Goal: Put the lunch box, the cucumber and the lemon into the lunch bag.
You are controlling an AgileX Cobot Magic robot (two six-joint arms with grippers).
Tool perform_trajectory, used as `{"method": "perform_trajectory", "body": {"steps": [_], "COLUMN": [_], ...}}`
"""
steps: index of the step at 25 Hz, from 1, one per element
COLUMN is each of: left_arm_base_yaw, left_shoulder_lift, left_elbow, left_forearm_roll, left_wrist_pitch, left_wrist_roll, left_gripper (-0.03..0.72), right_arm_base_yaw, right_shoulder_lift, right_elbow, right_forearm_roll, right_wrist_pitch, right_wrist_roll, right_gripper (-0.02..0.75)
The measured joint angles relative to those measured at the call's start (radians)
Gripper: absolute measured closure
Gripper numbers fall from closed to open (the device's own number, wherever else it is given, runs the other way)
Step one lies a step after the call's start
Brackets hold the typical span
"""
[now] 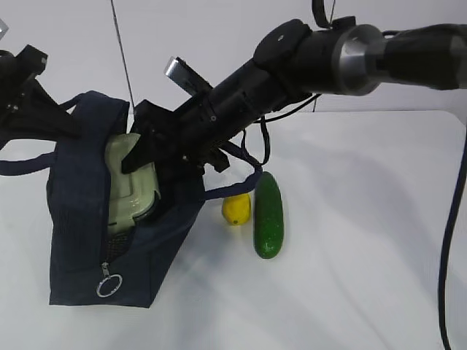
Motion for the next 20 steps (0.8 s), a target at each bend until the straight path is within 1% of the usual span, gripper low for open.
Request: {"method": "perform_trajectory", "body": {"steps": [3,7,9,11,20], "left_arm_base_yaw": [0.0,0.0,0.0,0.0,0.0], "left_shoulder_lift": [0.0,0.0,0.0,0.0,0.0], "left_elbow": [0.0,0.0,0.0,0.0,0.0], "left_forearm_roll": [0.0,-0.005,-0.005,-0.005,-0.026], "left_wrist_pitch": [0.0,0.0,0.0,0.0,0.025], "left_wrist_roll": [0.0,0.0,0.0,0.0,0.007], "left_gripper": [0.685,0.686,0.686,0.686,0.686], "right_arm_base_yaw": [0.003,0.004,0.005,0.006,0.006], "right_shoulder_lift": [0.02,0.054,0.069,0.082,0.086], "right_elbow": [0.0,0.0,0.0,0.0,0.0], "right_forearm_roll": [0.054,0.201,0.249,0.271,0.284], "right_wrist_pitch": [-0.011,-0.031,-0.031,-0.028,0.01], "right_wrist_roll": [-0.033,-0.121,-0.148,-0.19,-0.334], "right_gripper": [0.386,0.386,0.386,0.386,0.386]}}
